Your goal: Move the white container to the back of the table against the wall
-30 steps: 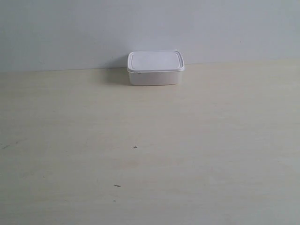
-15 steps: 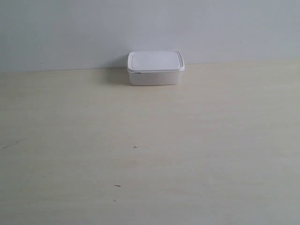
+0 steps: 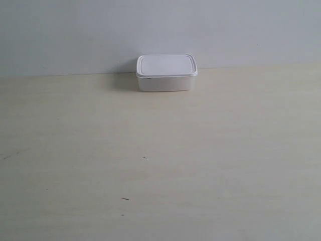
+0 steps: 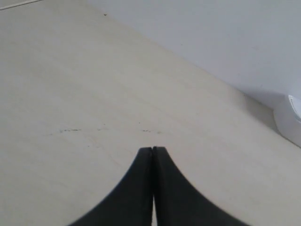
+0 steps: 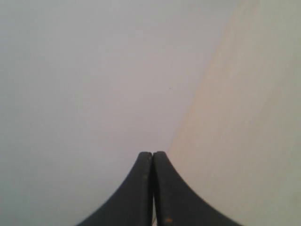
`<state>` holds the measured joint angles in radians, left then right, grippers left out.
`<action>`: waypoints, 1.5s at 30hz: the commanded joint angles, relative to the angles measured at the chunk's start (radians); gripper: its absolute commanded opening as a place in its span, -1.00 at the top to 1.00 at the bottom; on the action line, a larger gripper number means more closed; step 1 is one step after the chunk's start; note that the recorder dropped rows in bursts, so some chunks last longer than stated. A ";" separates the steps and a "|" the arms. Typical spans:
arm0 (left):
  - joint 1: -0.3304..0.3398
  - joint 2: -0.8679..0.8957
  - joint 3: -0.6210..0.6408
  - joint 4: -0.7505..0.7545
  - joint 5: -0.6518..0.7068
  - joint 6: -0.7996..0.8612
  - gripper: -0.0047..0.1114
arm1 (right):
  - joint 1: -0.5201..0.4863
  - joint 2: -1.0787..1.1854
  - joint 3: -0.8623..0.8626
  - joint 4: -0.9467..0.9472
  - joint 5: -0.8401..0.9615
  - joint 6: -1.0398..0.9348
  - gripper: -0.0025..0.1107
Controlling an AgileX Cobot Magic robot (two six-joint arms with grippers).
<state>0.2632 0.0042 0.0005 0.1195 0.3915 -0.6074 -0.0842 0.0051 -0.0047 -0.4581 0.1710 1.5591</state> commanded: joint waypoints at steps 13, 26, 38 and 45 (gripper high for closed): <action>0.005 -0.004 -0.001 -0.009 0.001 0.032 0.92 | -0.003 -0.005 0.005 -0.003 0.135 -0.620 0.96; 0.005 -0.004 -0.001 -0.009 0.001 0.032 0.92 | 0.027 -0.005 0.005 0.280 0.123 -1.271 0.96; 0.005 -0.004 -0.001 -0.009 0.001 0.032 0.92 | 0.068 -0.005 0.005 0.329 0.123 -1.308 0.96; 0.006 -0.004 -0.001 -0.009 0.001 0.032 0.92 | 0.072 -0.005 0.005 0.329 0.123 -1.307 0.96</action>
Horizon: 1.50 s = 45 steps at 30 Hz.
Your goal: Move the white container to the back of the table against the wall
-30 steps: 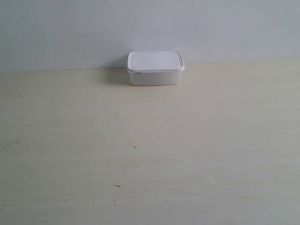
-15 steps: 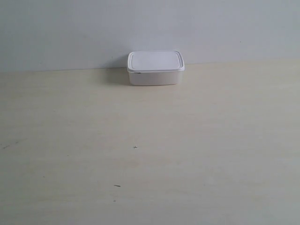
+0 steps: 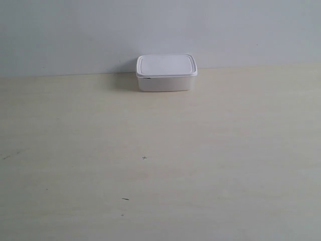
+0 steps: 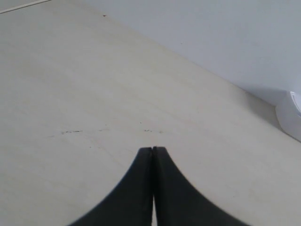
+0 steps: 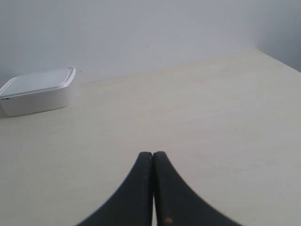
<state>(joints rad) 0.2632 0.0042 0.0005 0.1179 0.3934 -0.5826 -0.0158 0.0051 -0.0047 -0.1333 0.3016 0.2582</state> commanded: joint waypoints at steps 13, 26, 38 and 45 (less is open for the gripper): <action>0.052 -0.004 -0.001 -0.031 -0.001 0.008 0.92 | 0.004 -0.005 0.005 0.004 -0.011 -0.002 0.96; 0.052 -0.004 -0.001 -0.045 -0.003 0.008 0.92 | 0.004 -0.005 0.005 0.002 -0.011 0.004 0.96; 0.052 -0.004 -0.001 -0.045 -0.003 0.008 0.92 | 0.004 -0.005 0.005 0.002 -0.011 0.004 0.96; 0.052 -0.004 -0.001 -0.045 -0.003 0.008 0.92 | 0.004 -0.005 0.005 0.002 -0.011 0.004 0.96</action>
